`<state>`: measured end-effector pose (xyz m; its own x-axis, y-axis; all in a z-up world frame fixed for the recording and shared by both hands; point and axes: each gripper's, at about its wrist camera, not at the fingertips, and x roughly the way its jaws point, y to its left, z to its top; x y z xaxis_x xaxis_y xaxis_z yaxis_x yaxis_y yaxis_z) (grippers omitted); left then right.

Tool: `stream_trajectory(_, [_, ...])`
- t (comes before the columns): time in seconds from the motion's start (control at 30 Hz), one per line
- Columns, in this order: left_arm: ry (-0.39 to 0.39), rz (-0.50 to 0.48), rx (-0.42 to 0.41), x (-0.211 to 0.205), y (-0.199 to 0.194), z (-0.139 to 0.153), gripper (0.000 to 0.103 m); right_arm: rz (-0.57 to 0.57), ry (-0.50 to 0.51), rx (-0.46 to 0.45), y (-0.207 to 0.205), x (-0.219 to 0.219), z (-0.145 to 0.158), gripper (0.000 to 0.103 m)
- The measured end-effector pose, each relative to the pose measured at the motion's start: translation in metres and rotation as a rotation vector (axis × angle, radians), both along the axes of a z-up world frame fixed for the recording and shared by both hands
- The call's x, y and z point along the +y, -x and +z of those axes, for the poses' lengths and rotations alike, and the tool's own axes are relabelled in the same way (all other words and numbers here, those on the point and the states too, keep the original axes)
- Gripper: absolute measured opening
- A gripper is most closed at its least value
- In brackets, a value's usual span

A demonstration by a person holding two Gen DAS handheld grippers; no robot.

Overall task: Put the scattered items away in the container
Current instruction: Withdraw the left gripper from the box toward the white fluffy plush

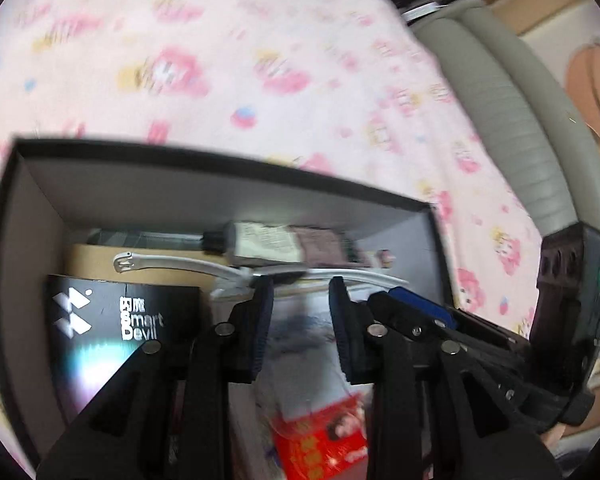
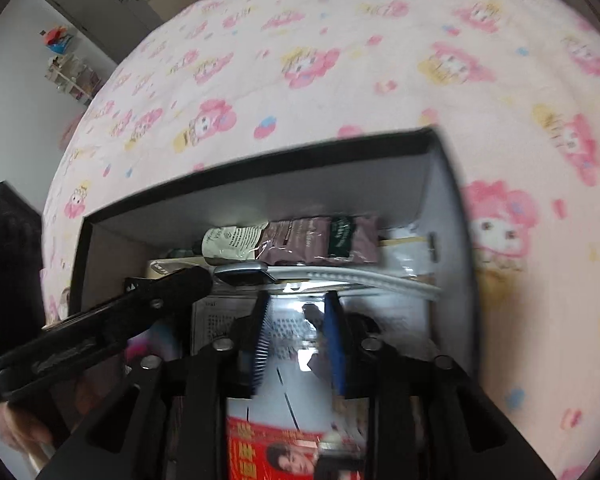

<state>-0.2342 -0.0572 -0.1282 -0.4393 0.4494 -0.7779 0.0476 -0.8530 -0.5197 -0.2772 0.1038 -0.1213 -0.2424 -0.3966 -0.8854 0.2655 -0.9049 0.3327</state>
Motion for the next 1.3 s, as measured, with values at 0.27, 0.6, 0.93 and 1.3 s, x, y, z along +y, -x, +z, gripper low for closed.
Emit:
stream_trajectory(0.27, [0.016,-0.045,0.18,0.017,-0.064,0.06,0.047,-0.058,0.016,0.174,-0.062,0.024,0.065,0.055])
stream_trajectory(0.6, [0.104,-0.069,0.261,0.028,-0.159,0.105,0.051,-0.077,0.064,0.237,-0.155,0.043,0.104,0.058])
stream_trajectory(0.93, [0.136,-0.057,0.279,0.014,-0.213,0.114,0.052,-0.078,0.087,0.27,-0.209,0.038,0.12,0.059])
stream_trajectory(1.3, [0.169,-0.01,0.262,-0.024,-0.248,0.113,0.058,0.018,0.1,0.264,-0.233,-0.005,0.123,0.059])
